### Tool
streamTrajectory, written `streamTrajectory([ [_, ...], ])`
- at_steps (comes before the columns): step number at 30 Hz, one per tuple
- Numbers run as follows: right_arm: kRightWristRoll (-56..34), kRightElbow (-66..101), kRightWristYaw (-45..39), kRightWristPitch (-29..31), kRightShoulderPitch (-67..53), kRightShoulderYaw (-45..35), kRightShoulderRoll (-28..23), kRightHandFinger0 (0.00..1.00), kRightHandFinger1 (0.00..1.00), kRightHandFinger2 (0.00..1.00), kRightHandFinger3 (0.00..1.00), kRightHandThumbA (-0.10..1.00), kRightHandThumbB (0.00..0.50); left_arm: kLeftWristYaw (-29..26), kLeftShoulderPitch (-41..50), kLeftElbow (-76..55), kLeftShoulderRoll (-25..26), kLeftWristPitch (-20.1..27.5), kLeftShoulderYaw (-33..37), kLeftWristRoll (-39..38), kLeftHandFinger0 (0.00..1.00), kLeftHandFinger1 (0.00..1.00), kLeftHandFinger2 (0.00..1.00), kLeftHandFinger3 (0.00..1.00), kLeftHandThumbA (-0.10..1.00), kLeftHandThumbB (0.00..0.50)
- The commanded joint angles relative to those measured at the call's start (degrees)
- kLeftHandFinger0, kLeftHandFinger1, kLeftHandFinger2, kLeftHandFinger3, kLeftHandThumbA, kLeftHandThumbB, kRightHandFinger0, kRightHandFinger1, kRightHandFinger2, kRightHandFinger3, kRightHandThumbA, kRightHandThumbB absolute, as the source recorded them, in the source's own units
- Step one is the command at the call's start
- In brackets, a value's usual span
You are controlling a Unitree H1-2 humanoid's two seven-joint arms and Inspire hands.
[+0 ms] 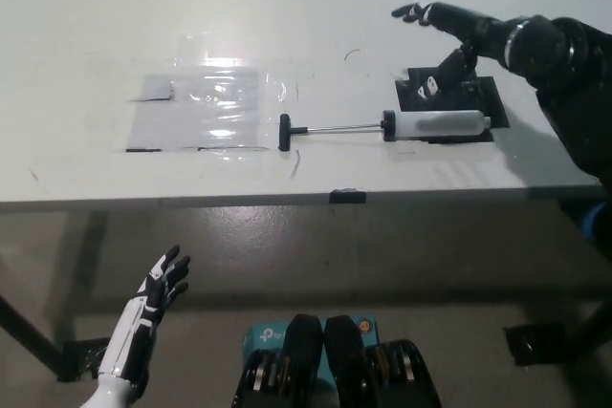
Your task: The robot uses right hand to pick up a small white air pumper and uses its left hand to compress it, and then puts it on the desk
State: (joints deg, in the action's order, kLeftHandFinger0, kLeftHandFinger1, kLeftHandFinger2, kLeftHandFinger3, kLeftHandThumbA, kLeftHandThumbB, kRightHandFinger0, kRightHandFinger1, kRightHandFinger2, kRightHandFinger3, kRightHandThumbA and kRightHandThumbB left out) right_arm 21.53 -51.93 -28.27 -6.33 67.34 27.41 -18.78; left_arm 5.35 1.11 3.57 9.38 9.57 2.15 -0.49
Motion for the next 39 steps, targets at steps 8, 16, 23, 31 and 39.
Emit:
streamTrajectory([
  [8,2.04,-11.67,-0.6,2.55,6.55,1.36,3.42,1.0,1.0,1.0,1.0,0.9,0.44,0.77,-0.63,-2.17,1.23,0.92,-0.34,0.71,1.0,1.0,1.0,1.0,1.0,0.093],
  [16,1.85,-12.45,0.1,1.61,5.13,0.67,4.1,1.0,1.0,1.0,1.0,0.87,0.491,0.58,-0.71,-2.14,1.37,1.24,-0.52,0.86,1.0,1.0,1.0,1.0,1.0,0.085],
  [23,3.92,-16.08,-0.61,4.8,5.93,3.15,4.8,1.0,1.0,1.0,1.0,0.91,0.449,0.59,-0.69,-1.96,1.37,1.33,-0.61,0.81,1.0,1.0,1.0,1.0,1.0,0.085],
  [31,6.4,-18.61,0.01,6.15,6.82,5.45,5.44,1.0,1.0,1.0,1.0,0.91,0.433,0.49,-0.48,-1.84,1.14,1.6,-0.94,0.51,1.0,1.0,1.0,1.0,1.0,0.089],
  [39,7.03,-19.28,-0.36,6.59,7.13,5.31,5.25,1.0,1.0,1.0,1.0,0.91,0.413,0.61,-0.52,-1.84,1.32,2.03,-1.25,0.77,1.0,1.0,1.0,1.0,1.0,0.071],
])
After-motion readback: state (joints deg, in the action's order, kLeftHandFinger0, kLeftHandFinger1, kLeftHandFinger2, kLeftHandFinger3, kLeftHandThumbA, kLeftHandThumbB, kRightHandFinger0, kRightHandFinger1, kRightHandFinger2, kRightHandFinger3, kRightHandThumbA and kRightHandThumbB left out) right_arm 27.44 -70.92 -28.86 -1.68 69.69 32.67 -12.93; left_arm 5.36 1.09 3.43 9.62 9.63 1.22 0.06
